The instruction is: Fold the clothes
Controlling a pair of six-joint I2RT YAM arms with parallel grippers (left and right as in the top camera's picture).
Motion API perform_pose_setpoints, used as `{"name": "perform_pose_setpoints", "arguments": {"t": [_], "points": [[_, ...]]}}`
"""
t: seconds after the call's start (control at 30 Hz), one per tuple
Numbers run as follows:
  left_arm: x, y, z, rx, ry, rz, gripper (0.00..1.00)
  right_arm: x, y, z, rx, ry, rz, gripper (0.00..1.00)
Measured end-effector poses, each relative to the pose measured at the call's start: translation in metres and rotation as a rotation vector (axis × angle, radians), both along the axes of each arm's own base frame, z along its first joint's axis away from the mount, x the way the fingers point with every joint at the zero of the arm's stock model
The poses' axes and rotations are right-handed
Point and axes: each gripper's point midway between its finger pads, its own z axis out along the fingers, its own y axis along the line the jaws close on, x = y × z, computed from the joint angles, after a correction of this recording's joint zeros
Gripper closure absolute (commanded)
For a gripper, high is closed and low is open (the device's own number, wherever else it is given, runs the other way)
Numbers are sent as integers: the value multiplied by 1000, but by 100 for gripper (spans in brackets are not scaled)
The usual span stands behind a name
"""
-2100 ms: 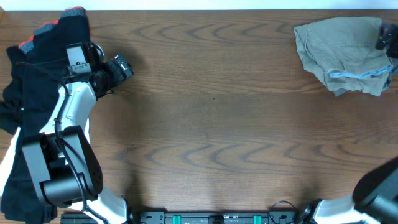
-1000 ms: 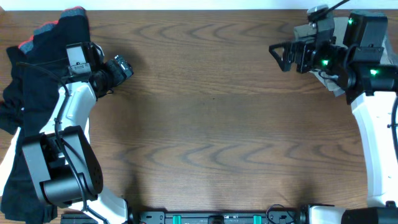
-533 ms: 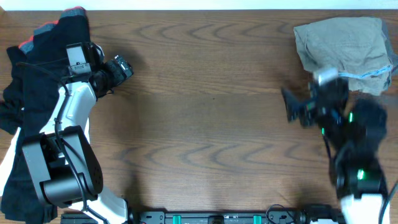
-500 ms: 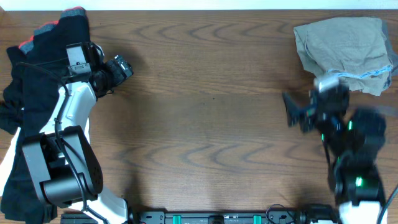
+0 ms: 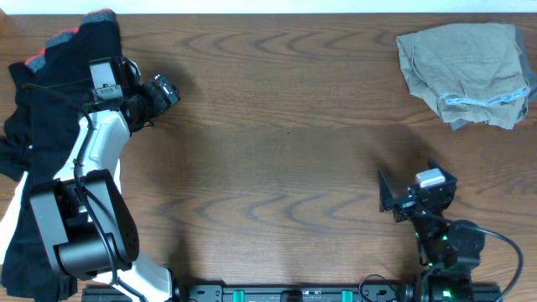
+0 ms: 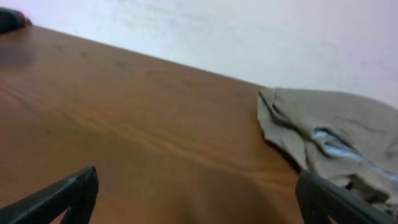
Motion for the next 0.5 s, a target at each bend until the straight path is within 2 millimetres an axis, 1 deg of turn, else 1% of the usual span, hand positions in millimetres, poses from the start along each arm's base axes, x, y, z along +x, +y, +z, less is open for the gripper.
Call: {"name": "perform_pose_setpoints", "arguments": {"t": [0.1, 0.17, 0.3, 0.43, 0.5], "points": [[0, 0, 0, 0, 0, 0, 2, -2, 0, -13, 3, 8, -1, 1], [0, 0, 0, 0, 0, 0, 2, -3, 0, -15, 3, 8, -1, 1], [0, 0, 0, 0, 0, 0, 2, -6, 0, -8, 1, -23, -1, 1], [0, 0, 0, -1, 0, 0, 2, -10, 1, 11, -6, -109, -1, 1], [0, 0, 0, 0, 0, 0, 2, -10, 1, 11, -6, -108, -1, 1]]}}
